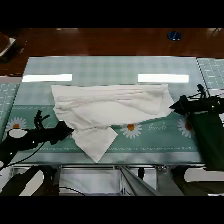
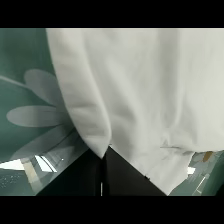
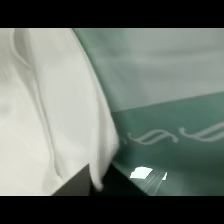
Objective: Fold the shirts.
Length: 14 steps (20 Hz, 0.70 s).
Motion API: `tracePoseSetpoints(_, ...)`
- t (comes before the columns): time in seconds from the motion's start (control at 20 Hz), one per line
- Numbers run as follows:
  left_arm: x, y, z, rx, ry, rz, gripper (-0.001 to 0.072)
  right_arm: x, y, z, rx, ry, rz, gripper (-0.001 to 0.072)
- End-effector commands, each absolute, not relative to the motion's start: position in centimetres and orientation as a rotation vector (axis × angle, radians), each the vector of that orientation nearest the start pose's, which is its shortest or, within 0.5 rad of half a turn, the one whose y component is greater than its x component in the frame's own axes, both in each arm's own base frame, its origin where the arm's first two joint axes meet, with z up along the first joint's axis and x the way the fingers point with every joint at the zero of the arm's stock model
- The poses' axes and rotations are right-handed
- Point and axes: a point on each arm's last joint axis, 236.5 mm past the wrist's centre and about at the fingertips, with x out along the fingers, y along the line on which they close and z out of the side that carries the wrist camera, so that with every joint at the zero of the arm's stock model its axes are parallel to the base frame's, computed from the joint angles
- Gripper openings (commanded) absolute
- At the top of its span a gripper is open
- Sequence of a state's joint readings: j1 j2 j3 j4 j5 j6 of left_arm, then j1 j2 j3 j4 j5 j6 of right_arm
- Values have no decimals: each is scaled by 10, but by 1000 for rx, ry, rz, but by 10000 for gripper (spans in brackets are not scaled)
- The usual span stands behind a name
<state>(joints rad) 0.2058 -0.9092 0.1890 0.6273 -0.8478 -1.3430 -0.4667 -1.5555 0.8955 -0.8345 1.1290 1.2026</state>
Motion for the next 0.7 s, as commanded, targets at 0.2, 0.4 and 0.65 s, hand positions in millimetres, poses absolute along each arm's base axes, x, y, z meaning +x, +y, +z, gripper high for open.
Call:
tracePoseSetpoints(0.2,306,-93,-8,-900,1029,-225,17,416,1,13,740,1188,351,29)
tracePoseSetpoints(0.4,379,-88,212,-781,513,-427,16,463,-8,217,544,732,401,30)
tracePoseSetpoints(0.65,331,-73,437,-432,11,-436,16,396,-22,408,232,295,198,29)
